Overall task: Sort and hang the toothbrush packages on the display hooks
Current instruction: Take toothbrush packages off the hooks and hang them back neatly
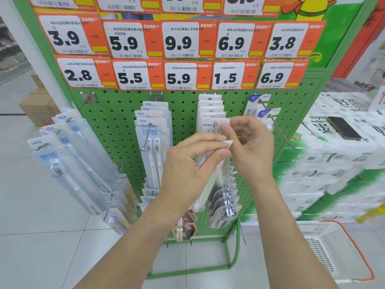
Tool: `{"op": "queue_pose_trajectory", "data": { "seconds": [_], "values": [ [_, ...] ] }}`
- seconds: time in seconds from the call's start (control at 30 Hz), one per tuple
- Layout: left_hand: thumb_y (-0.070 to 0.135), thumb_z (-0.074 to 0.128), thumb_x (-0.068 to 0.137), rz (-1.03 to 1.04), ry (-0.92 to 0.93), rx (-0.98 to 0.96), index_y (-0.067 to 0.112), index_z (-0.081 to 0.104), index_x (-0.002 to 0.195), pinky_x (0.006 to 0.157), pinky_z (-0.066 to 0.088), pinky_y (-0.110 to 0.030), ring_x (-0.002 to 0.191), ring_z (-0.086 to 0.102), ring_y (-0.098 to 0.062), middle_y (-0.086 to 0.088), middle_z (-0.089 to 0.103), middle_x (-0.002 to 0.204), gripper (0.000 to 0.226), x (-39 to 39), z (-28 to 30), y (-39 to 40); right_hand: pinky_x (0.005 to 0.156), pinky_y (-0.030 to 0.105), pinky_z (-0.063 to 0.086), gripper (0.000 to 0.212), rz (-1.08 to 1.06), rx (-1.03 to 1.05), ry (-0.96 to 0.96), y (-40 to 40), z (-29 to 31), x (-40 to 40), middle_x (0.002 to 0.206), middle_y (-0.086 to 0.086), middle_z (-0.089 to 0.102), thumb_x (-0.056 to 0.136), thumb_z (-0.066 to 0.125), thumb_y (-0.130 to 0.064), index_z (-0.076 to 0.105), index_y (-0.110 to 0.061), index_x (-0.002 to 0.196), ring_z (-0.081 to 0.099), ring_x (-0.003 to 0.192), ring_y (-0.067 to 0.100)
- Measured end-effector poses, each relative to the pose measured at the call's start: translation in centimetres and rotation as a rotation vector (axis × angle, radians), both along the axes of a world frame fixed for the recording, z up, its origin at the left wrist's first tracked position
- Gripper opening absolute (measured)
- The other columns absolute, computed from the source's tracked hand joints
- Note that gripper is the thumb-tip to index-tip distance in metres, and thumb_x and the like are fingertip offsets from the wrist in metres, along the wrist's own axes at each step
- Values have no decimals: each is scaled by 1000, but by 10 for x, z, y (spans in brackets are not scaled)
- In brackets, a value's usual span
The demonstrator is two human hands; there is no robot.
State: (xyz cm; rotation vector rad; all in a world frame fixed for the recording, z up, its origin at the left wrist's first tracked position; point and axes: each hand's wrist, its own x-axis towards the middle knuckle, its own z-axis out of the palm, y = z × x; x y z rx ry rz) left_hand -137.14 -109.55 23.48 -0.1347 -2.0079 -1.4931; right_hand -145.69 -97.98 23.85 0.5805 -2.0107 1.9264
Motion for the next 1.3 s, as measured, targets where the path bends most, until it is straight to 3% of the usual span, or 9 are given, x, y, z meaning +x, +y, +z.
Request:
{"op": "queue_pose_trajectory", "data": {
  "seconds": [0.13,0.27,0.43,0.67,0.77,0.87,1.0,1.13,1.3],
  "values": [
    [19,76,86,-35,-41,27,15,81,97,87,58,-33,105,68,-5,12,75,106,13,0,1,-2,71,21,54,17,-59,16,53,7,5,5,77,-15,74,86,80,-17,70,-30,87,72,76,8],
    [16,77,85,-48,-59,6,12,81,95,86,48,-9,103,67,-1,10,75,105,11,1,7,-4,70,24,56,17,-179,64,121,13,3,15,77,-17,73,87,80,-20,70,-33,87,72,76,4],
    [18,77,85,-64,-74,-16,16,81,94,92,45,-10,102,67,0,11,75,103,10,1,10,-7,70,21,57,20,-333,54,168,18,-10,37,82,-18,72,88,79,-20,67,-36,89,72,77,6],
    [30,79,81,-60,-69,11,24,79,93,101,47,-22,112,65,-8,13,75,106,13,2,9,-8,71,19,55,13,-463,-179,-35,32,-26,84,78,-10,75,85,80,-13,71,-22,87,73,75,7],
    [35,78,81,-52,-74,15,25,75,107,107,45,-25,120,62,-6,10,72,118,28,7,11,-11,70,20,56,16,-459,-209,-91,37,-30,104,78,-9,75,84,80,-11,70,-24,84,72,74,9],
    [17,72,92,79,27,-17,16,69,120,107,43,-24,123,60,-9,5,69,122,28,20,6,-11,65,18,54,14,-416,-237,-194,39,-38,114,73,-6,74,83,79,-8,70,-19,82,69,68,9],
    [-6,59,93,193,149,58,14,65,103,88,51,-32,94,65,-21,0,70,98,22,51,-21,-6,63,29,56,9,-299,-259,-359,33,-57,121,73,6,74,82,78,-8,69,-8,83,66,66,18],
    [14,63,90,99,-213,181,22,65,103,78,50,-14,93,68,-11,12,72,96,15,87,-59,-7,63,39,58,19,-152,-340,-540,19,-69,130,75,11,75,75,77,-18,68,-5,85,67,67,23],
    [22,60,98,-214,-671,409,7,74,107,81,53,-19,93,74,-14,-2,79,100,22,96,-80,-36,59,41,59,12,59,-297,-644,-1,-77,138,82,22,75,77,75,-16,71,-8,85,70,66,29]
  ]
}}
